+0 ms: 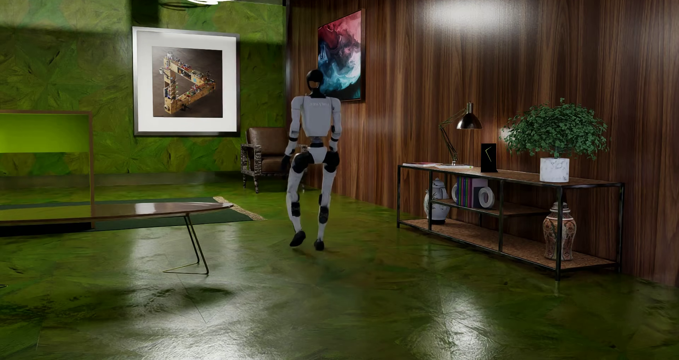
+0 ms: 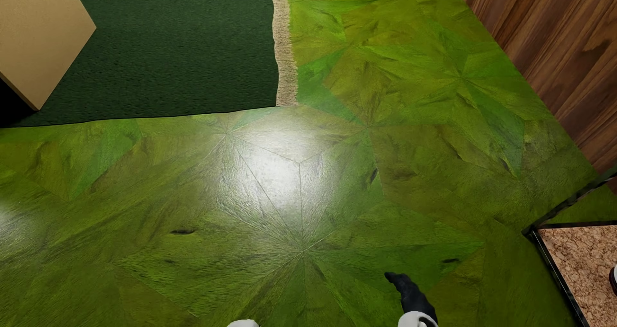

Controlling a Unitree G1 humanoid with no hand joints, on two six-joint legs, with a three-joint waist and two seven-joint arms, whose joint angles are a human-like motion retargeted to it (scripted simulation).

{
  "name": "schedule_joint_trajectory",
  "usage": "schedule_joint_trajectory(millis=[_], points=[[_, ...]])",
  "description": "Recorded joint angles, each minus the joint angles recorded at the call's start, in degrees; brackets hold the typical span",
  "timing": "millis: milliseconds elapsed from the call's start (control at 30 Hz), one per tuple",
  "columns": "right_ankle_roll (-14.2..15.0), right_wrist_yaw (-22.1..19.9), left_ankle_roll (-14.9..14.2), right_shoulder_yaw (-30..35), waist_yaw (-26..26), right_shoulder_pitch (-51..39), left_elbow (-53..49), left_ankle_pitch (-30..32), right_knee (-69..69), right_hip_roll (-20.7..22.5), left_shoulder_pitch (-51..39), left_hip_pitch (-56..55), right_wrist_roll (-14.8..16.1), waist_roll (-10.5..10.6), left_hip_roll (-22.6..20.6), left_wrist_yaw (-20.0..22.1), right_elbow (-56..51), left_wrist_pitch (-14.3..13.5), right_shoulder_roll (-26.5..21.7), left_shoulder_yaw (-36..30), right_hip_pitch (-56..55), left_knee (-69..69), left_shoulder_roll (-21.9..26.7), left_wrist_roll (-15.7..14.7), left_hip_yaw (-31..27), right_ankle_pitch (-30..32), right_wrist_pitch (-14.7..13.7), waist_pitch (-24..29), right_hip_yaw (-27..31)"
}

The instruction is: Walk to the armchair

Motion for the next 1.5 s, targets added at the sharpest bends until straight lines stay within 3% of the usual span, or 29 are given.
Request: schedule_joint_trajectory(millis=[100, 133, 167, 200, 233, 267, 333, 367, 400, 433, 467, 500, 533, 567, 600, 667, 733, 800, 867, 933, 1000, 1067, 1100, 1133, 1200, 1300, 1400, 1467, 1500], points=[[-0.26, -1.67, -0.16, 4.19, 2.59, -3.68, 1.46, -0.53, 0.40, 0.59, 4.82, -3.98, 2.57, -0.97, -7.11, 1.33, -7.58, -0.12, -4.22, 2.43, 4.53, -24.13, -4.10, -0.15, 1.54, -3.57, -3.18, -0.26, 4.76], [0.23, -1.49, -2.51, 5.56, 3.01, -4.90, 2.19, 2.01, -0.34, 0.90, 5.50, -4.33, 3.18, -1.30, -8.67, 0.16, -8.50, -0.44, -5.31, 1.82, 6.34, -33.89, -4.68, 0.88, 3.85, -4.57, -2.67, -0.52, 5.78], [0.07, -0.99, -5.15, 6.74, 3.13, -5.88, 2.48, 4.19, -1.45, 1.34, 5.91, -4.13, 3.94, -1.58, -9.96, -1.18, -8.92, -0.92, -5.94, 1.44, 8.29, -43.26, -5.05, 1.62, 7.99, -4.91, -2.23, -0.83, 6.69], [-0.10, -0.98, -13.21, 7.71, 3.12, -6.42, 2.28, 4.74, -2.24, 1.83, 6.21, -3.73, 4.15, -1.82, -10.93, -3.09, -8.71, -1.41, -6.16, 1.29, 10.32, -50.16, -5.18, 2.05, 12.43, -5.47, -1.24, -1.10, 7.56], [-0.21, -0.92, -16.53, 8.53, 3.18, -6.48, 1.80, 4.24, -1.90, 2.20, 6.35, -3.81, 4.14, -2.05, -11.60, -3.43, -8.01, -1.65, -5.97, 1.28, 12.23, -51.72, -4.99, 2.85, 14.69, -6.19, -0.30, -1.23, 8.28], [-0.37, -0.95, -11.08, 9.30, 3.40, -6.09, 1.17, 6.60, -0.95, 2.16, 6.23, -3.51, 4.11, -2.35, -11.65, -2.96, -7.02, -1.82, -5.61, 1.53, 13.78, -49.88, -5.02, 3.48, 15.63, -6.47, 0.30, -1.29, 9.11], [-0.04, -0.27, 5.23, 11.55, 4.15, -4.13, -0.03, 8.39, 3.02, -0.03, 5.54, 0.56, 3.79, -3.51, -13.11, -1.45, -3.02, -1.49, -5.16, 3.98, 15.97, -50.00, -6.46, 3.07, 18.53, -3.71, 2.25, -1.48, 11.14], [1.28, 0.04, 6.27, 12.64, 4.48, -2.72, 0.00, 6.62, 9.37, -1.94, 4.77, 2.78, 3.57, -4.53, -13.77, 0.18, 0.10, -0.84, -4.85, 5.89, 14.75, -49.35, -7.29, 2.70, 19.84, 0.87, 3.28, -1.40, 11.72], [8.17, 1.17, 6.23, 14.09, 4.75, -1.36, 0.44, 4.02, 19.18, -3.90, 3.61, 4.46, 2.95, -5.50, -13.97, 1.04, 4.19, -0.07, -4.66, 7.93, 11.20, -47.58, -7.96, 2.26, 21.39, 6.93, 5.36, -1.19, 12.88], [18.58, 4.29, 6.22, 17.03, 4.99, -0.51, 0.75, 1.52, 30.89, -5.74, 2.32, 6.61, 1.80, -6.17, -13.89, 1.73, 8.46, 0.39, -4.94, 9.82, 6.26, -46.24, -8.31, 1.96, 23.32, 13.63, 7.55, -0.92, 14.55], [22.13, 9.74, 5.75, 21.29, 5.41, 0.11, 0.60, -0.51, 42.06, -8.31, 0.34, 9.65, -0.41, -6.56, -13.82, 1.60, 11.66, 0.81, -6.10, 10.83, 0.52, -46.40, -8.15, 2.38, 25.52, 19.61, 8.31, -0.65, 13.44], [22.70, 14.88, 5.00, 24.12, 5.36, 0.69, 0.25, -2.40, 50.59, -13.06, -1.44, 12.52, -1.97, -6.92, -13.94, 1.88, 13.40, 0.56, -7.56, 11.51, -4.97, -46.59, -7.63, 2.69, 27.20, 19.18, 8.04, -0.38, 12.21], [20.45, 16.93, 4.17, 23.72, 4.66, 1.84, -0.54, -4.04, 56.19, -17.19, -3.24, 15.16, -2.03, -7.33, -14.15, 2.96, 13.71, 0.06, -8.43, 12.36, -10.21, -46.73, -6.99, 2.54, 28.09, 15.86, 8.33, -0.14, 12.11], [14.15, 14.30, 3.29, 20.03, 3.51, 3.75, -1.29, -5.30, 58.69, -19.75, -4.24, 17.74, -0.43, -7.67, -14.38, 4.08, 12.99, -1.32, -8.49, 13.03, -15.07, -47.16, -5.87, 2.53, 28.42, 14.41, 9.00, 0.00, 11.72], [11.05, 8.82, 2.36, 14.39, 2.11, 5.69, -2.39, -6.53, 58.30, -21.32, -5.91, 19.85, 2.12, -7.82, -14.52, 4.67, 11.73, -2.41, -7.58, 13.36, -19.45, -47.17, -4.96, 2.27, 28.34, 13.39, 9.45, 0.09, 11.27], [9.62, -1.57, 0.23, 4.79, -0.52, 9.73, -5.68, -9.65, 50.30, -20.26, -8.48, 23.20, 5.74, -7.73, -14.20, 5.26, 9.60, -4.48, -6.02, 12.45, -26.43, -45.48, -2.40, 1.77, 27.62, 9.55, 8.88, 0.09, 12.05], [9.85, -5.32, -2.22, 1.32, -2.27, 12.41, -9.41, -12.66, 31.88, -19.73, -10.46, 26.49, 5.43, -7.44, -13.93, 5.47, 9.43, -6.23, -4.87, 10.88, -29.33, -44.41, 0.27, 1.12, 26.62, 11.26, 8.81, -0.33, 11.61], [11.34, -0.54, -5.04, 2.00, -3.25, 14.17, -12.22, -14.31, 4.03, -18.09, -12.20, 30.83, 4.08, -7.04, -13.73, 5.67, 11.01, -6.21, -3.72, 9.81, -26.17, -45.68, 2.06, -0.11, 25.09, 16.52, 8.98, -1.09, 11.21], [19.04, 7.75, -7.82, 3.43, -3.48, 15.13, -13.32, -14.22, -7.14, -16.95, -13.99, 34.84, 2.15, -6.46, -12.08, 5.76, 12.05, -5.51, -2.18, 8.52, -22.87, -45.58, 3.18, -1.27, 23.02, 16.65, 9.54, -1.40, 8.64], [6.15, 11.16, -9.73, 4.22, -3.94, 13.67, -14.26, -10.56, -3.59, -12.86, -12.52, 36.96, -0.43, -5.29, -6.92, 6.98, 13.89, -4.41, 0.08, 9.46, -20.29, -41.19, 3.20, -2.28, 20.85, 21.71, 10.69, -1.37, 6.94], [4.86, 9.40, -7.15, 3.14, -4.43, 11.83, -12.56, 0.95, -0.84, -9.16, -9.25, 33.38, -3.25, -3.21, 1.27, 7.97, 15.13, -2.00, 2.49, 9.24, -15.57, -26.85, 1.76, -2.09, 17.37, 14.98, 11.97, -1.17, 3.27], [3.86, 6.32, -1.00, 0.77, -3.97, 9.88, -6.92, 14.46, -3.84, -6.15, -9.84, 23.17, -3.78, -0.90, 10.12, 1.53, 13.25, -1.21, 4.10, 1.66, -8.48, -7.82, 2.46, 0.20, 12.22, 11.15, 11.48, -0.90, -0.81], [3.59, 5.55, 1.11, 1.34, -3.16, 8.50, -5.17, 9.78, -3.59, -4.48, -9.75, 17.79, -4.17, 0.23, 12.22, -2.99, 12.27, -2.28, 3.95, -1.74, -6.31, -0.95, 3.40, 1.76, 9.38, 9.05, 9.93, -0.54, -2.17], [3.47, 5.67, 1.98, 2.60, -2.17, 6.36, -4.73, 5.15, -2.65, -3.18, -8.51, 12.62, -4.78, 1.06, 11.27, -4.62, 11.77, -2.75, 3.05, -2.27, -4.59, 3.66, 3.05, 2.05, 6.27, 6.80, 8.98, -0.23, -2.54], [3.86, 6.18, 0.73, 3.58, -0.33, 1.48, -5.48, 0.30, -0.50, -1.77, -3.25, 4.32, -5.51, 1.71, 6.25, -1.03, 10.40, -2.20, 0.47, -0.08, -1.63, 3.92, -0.01, 0.63, 3.11, 2.55, 7.56, 0.07, -1.79], [3.53, 0.88, -0.14, 0.35, 1.95, -2.97, -3.40, -4.35, 0.60, -0.97, 2.27, -2.70, -1.20, 1.21, -0.40, 1.41, 2.66, -1.92, -1.74, -0.17, 2.98, -14.06, -2.24, 0.60, 6.06, -2.20, 3.37, -0.22, -0.20], [4.28, -3.56, -3.32, 1.55, 3.07, -5.70, 0.95, 1.98, -2.56, -0.26, 4.59, -4.33, 1.84, 0.25, -7.27, -2.14, -3.15, -1.53, -4.51, -1.77, 8.74, -42.35, -3.02, 2.11, 11.19, -4.85, 0.39, -1.14, 1.54], [4.44, -3.49, -10.40, 2.42, 2.88, -6.48, 2.67, 2.48, -3.73, 0.40, 5.61, -3.83, 3.62, -0.39, -9.00, -3.84, -4.41, -1.42, -4.80, -2.74, 12.50, -53.57, -2.56, 3.77, 19.33, -6.17, 0.54, -1.73, 2.58], [4.46, -3.67, -8.14, 2.68, 2.88, -6.23, 2.85, 4.42, -3.27, 0.51, 5.87, -3.82, 4.31, -0.75, -8.62, -4.20, -4.30, -1.41, -4.49, -2.53, 14.39, -51.59, -2.40, 3.94, 21.84, -6.58, 0.92, -1.85, 3.14]])
